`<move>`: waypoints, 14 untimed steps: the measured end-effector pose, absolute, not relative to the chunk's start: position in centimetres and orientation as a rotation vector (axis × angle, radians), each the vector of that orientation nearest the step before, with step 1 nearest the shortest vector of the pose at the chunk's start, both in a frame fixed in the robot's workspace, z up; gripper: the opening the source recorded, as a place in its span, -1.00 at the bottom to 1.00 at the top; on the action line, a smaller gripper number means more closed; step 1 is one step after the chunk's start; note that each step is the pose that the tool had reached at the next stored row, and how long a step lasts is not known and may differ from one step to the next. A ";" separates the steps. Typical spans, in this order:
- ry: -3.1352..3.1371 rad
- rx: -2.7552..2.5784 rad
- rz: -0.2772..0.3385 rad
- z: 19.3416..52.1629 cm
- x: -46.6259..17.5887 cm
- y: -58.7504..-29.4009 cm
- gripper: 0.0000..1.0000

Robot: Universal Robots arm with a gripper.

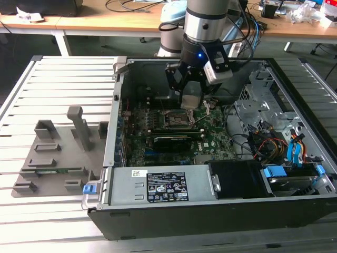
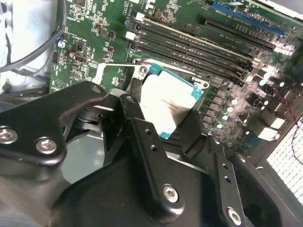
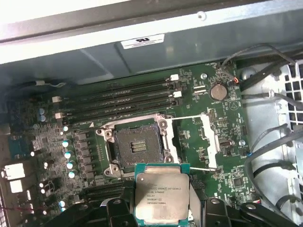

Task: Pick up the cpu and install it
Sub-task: 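Place the cpu into insertion slot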

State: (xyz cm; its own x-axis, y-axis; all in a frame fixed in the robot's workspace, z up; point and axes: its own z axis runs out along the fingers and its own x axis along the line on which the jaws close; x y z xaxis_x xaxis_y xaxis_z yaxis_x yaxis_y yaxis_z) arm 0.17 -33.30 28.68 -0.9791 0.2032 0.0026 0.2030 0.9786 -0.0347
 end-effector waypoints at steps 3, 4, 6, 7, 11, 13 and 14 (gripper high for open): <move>-3.111 -0.384 0.056 28.7 0.2 -33.3 0.09; -3.107 -0.414 0.056 28.7 0.2 -33.3 0.09; -3.102 -0.447 0.057 28.7 0.2 -33.3 0.09; -3.097 -0.477 0.058 28.7 0.2 -33.3 0.09; -3.078 -0.579 0.059 28.6 0.2 -33.3 0.09; -3.069 -0.625 0.060 28.6 0.2 -33.3 0.09; -3.062 -0.656 0.061 28.6 0.2 -33.3 0.09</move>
State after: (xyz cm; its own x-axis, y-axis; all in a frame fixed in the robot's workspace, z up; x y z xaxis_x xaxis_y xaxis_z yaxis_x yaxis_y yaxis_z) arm 0.17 -33.30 28.63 -0.9124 0.4094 0.0010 0.4090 0.9117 -0.0397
